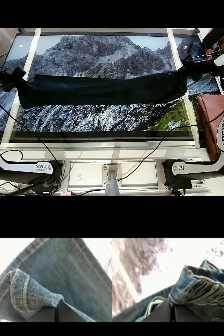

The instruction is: Fold the clothes and pants, and hang the long-sleeved shirts on hangers.

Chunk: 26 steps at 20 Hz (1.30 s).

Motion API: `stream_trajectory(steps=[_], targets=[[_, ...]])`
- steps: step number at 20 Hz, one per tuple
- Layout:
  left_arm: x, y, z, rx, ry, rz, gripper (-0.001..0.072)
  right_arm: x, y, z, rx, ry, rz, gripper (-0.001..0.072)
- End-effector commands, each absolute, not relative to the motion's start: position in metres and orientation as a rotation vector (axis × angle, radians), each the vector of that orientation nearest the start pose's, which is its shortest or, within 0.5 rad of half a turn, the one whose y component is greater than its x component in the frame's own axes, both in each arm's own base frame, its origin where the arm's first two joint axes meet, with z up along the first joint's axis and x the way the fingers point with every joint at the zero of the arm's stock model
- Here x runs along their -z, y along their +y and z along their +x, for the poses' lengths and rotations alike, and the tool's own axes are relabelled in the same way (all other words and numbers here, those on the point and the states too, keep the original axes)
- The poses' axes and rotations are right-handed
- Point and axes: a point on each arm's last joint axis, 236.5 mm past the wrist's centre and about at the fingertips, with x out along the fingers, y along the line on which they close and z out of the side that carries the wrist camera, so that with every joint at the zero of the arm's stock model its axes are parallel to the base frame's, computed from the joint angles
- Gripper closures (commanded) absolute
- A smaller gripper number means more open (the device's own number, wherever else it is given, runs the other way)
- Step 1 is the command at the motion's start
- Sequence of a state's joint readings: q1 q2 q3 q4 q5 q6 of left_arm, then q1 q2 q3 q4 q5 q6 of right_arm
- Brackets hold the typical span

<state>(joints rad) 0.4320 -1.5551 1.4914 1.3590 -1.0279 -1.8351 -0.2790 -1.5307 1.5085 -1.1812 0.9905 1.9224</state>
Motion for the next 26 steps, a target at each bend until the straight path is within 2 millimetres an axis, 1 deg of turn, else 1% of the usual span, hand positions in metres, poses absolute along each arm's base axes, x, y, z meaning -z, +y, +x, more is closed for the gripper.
stream_trajectory(steps=[1, 4, 5, 6, 9, 11, 13, 16, 19, 21, 22, 23, 24, 25, 26], targets=[[-0.039, 0.179, 0.493, -0.452, 0.864, -0.726, 0.0682, -0.068, -0.078, 0.533, 0.284, 0.819, 0.927, 0.0664], [-0.039, 0.173, 0.509, -0.434, 0.823, -0.695, 0.0682, -0.082, -0.076, 0.552, 0.275, 0.719, 0.927, 0.0664], [-0.035, 0.170, 0.514, -0.428, 0.821, -0.690, 0.0682, -0.082, -0.074, 0.556, 0.271, 0.706, 0.929, 0.0664], [-0.028, 0.166, 0.517, -0.422, 0.830, -0.688, 0.0682, -0.077, -0.072, 0.558, 0.270, 0.712, 0.929, 0.0664], [-0.009, 0.155, 0.530, -0.407, 0.839, -0.687, 0.0681, -0.050, -0.070, 0.562, 0.285, 0.760, 0.932, 0.0664], [-0.006, 0.151, 0.543, -0.393, 0.803, -0.675, 0.0681, -0.035, -0.072, 0.568, 0.295, 0.763, 0.940, 0.0663], [-0.005, 0.148, 0.556, -0.381, 0.759, -0.664, 0.0681, -0.027, -0.072, 0.576, 0.298, 0.741, 0.942, 0.0663], [-0.001, 0.143, 0.567, -0.370, 0.730, -0.655, 0.0680, -0.024, -0.069, 0.591, 0.291, 0.687, 0.946, 0.0662], [0.007, 0.143, 0.569, -0.370, 0.736, -0.655, 0.0674, -0.027, -0.067, 0.603, 0.281, 0.631, 0.939, 0.0662], [0.006, 0.144, 0.571, -0.371, 0.721, -0.653, 0.0669, -0.031, -0.071, 0.607, 0.281, 0.601, 0.939, 0.0662], [0.005, 0.145, 0.572, -0.370, 0.714, -0.652, 0.0624, -0.031, -0.072, 0.607, 0.281, 0.595, 0.938, 0.0661], [0.005, 0.145, 0.572, -0.371, 0.716, -0.652, 0.0417, -0.031, -0.072, 0.607, 0.281, 0.596, 0.936, 0.0589], [0.005, 0.145, 0.572, -0.371, 0.717, -0.652, 0.0059, -0.031, -0.072, 0.607, 0.282, 0.598, 0.930, 0.0344], [0.005, 0.144, 0.572, -0.370, 0.718, -0.652, -0.0004, -0.031, -0.072, 0.607, 0.282, 0.599, 0.930, 0.0143], [0.005, 0.144, 0.572, -0.370, 0.718, -0.652, -0.0009, -0.031, -0.071, 0.606, 0.280, 0.603, 0.926, 0.0105]])
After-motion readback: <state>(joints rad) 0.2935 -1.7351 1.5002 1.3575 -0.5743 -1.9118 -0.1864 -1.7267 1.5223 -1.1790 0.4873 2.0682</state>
